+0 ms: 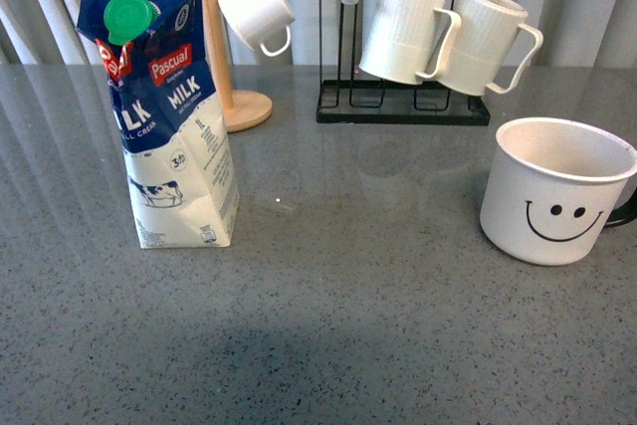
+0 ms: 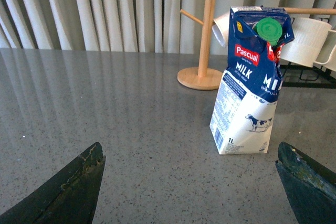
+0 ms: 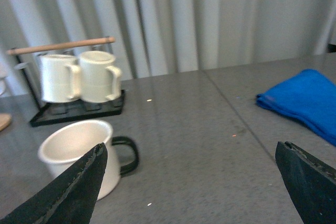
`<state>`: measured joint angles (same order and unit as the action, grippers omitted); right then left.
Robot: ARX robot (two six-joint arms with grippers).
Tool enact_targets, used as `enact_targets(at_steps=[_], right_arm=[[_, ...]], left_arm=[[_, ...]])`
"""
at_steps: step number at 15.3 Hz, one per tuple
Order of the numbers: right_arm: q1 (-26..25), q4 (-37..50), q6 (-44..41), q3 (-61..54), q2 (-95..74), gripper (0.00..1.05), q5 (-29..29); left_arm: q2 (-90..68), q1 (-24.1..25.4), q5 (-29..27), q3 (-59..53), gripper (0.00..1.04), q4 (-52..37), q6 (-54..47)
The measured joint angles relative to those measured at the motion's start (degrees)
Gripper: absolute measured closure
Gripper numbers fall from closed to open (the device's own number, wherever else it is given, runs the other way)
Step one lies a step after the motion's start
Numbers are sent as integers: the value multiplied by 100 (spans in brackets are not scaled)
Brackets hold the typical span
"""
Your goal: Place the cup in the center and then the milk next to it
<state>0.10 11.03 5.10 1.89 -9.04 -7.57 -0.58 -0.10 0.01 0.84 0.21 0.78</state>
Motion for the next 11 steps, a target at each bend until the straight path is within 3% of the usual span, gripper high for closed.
enact_targets(at_steps=[2, 3, 5, 8, 11], right_arm=[[-772, 1596, 66, 584, -1851, 7, 614], [-791, 2245, 9, 1152, -2758, 7, 957], [-597, 2594, -251, 2253, -4328, 7, 1353], [-389, 1770, -702, 3526, -5965, 7, 1928], [-278, 184, -1346, 5154, -7281, 7, 2682]], left_arm=[[0, 0, -2, 0, 7, 0, 2], [0, 0, -2, 0, 7, 0, 2], [0, 0, 0, 0, 7, 0, 2], [0, 0, -2, 0, 7, 0, 2], [0, 0, 0, 0, 7, 0, 2]])
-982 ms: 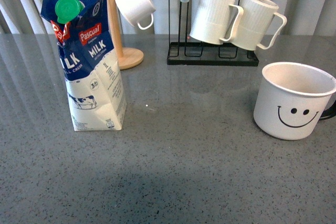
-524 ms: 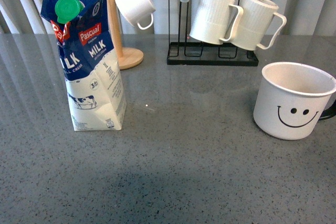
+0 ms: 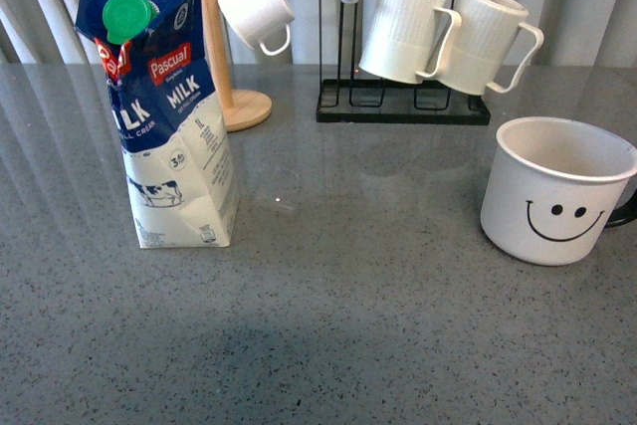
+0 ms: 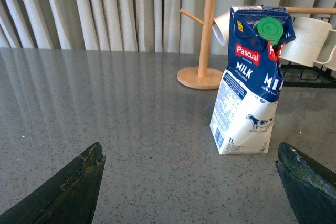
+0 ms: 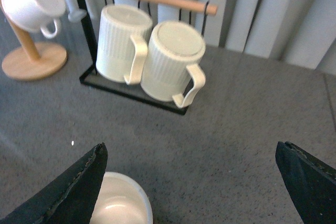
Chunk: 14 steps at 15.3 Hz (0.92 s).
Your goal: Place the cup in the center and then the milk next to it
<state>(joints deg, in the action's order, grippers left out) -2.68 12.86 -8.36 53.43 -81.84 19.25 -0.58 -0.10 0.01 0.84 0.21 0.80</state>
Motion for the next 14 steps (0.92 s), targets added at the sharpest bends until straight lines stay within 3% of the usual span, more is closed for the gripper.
enact_targets(at_steps=[6, 14], right_arm=[[155, -2402, -1325, 1670, -1644, 7, 483], [262, -3329, -2509, 2199, -2422, 7, 721]], left_arm=[[0, 0, -2, 0, 7, 0, 0], [0, 0, -2, 0, 7, -2, 0]])
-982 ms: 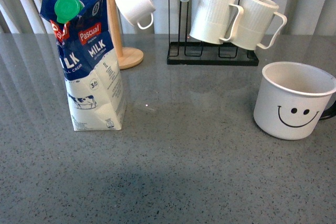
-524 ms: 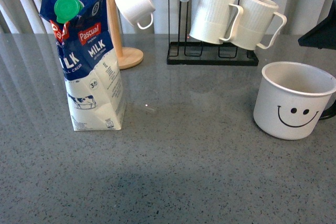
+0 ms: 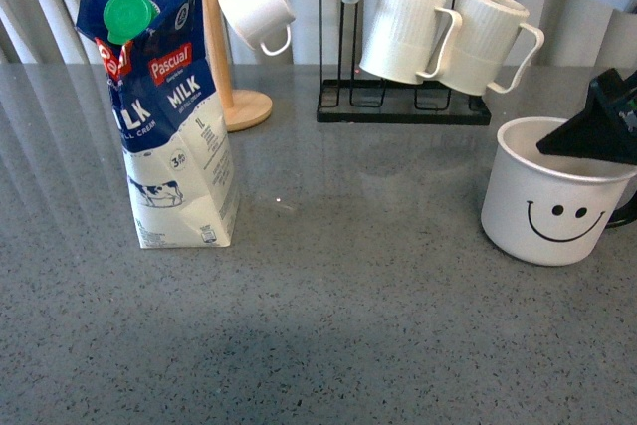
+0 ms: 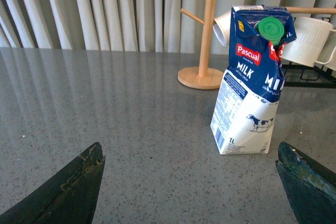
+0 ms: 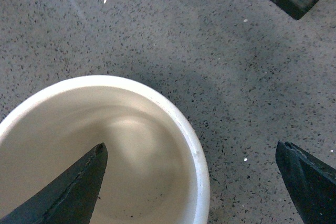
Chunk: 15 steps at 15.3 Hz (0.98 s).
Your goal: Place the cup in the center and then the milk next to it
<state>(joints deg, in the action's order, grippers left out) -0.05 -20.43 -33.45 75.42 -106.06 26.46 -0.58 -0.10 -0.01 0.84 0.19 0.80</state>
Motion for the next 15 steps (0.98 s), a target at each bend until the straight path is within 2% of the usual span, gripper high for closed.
enact_targets(at_steps=[2, 6, 7, 8, 15], right_arm=[[4, -44, -249, 55, -162, 10, -59], [4, -63, -409, 105, -199, 50, -98], [4, -94, -409, 151, -199, 72, -85], [7, -149, -334, 221, -199, 99, 79], [396, -13, 595, 273, 284, 101, 365]], left_arm=[[0, 0, 0, 0, 7, 0, 0], [0, 0, 0, 0, 7, 2, 0], [0, 0, 0, 0, 7, 0, 0], [0, 0, 0, 0, 7, 0, 0], [0, 0, 0, 0, 7, 2, 0]])
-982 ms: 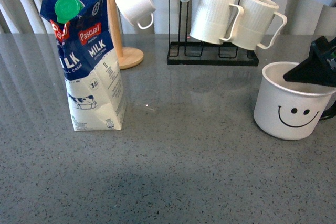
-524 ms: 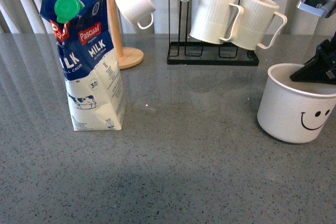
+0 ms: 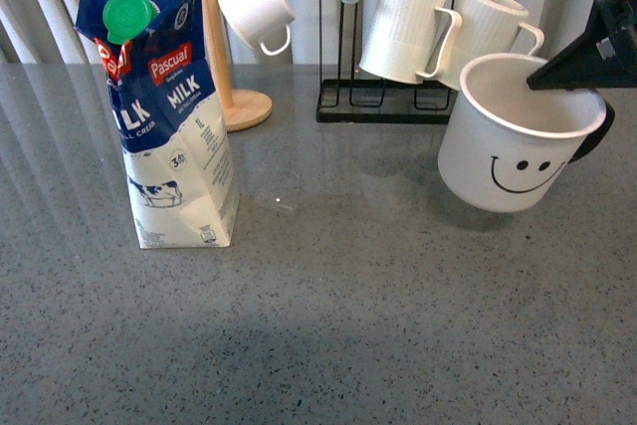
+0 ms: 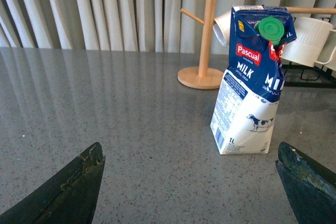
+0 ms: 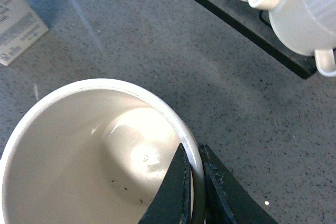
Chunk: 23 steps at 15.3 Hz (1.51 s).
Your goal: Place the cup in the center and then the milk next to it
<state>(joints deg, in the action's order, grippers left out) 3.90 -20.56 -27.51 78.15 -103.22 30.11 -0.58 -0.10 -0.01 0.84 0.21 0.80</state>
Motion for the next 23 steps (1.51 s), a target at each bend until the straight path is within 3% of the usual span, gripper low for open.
enact_targets(at_steps=[8, 14, 21, 22, 23], right_arm=[[675, 120, 330, -157, 74, 101, 57], [1117, 166, 391, -203, -345, 101, -396], [1235, 168, 382, -195, -352, 101, -588], [1252, 166, 374, -188, -352, 100, -603], [1274, 127, 323, -186, -352, 90, -629]], left_arm=[[0, 0, 0, 0, 7, 0, 0], [0, 0, 0, 0, 7, -2, 0], [0, 0, 0, 0, 7, 0, 0], [0, 0, 0, 0, 7, -2, 0], [0, 0, 0, 0, 7, 0, 0]])
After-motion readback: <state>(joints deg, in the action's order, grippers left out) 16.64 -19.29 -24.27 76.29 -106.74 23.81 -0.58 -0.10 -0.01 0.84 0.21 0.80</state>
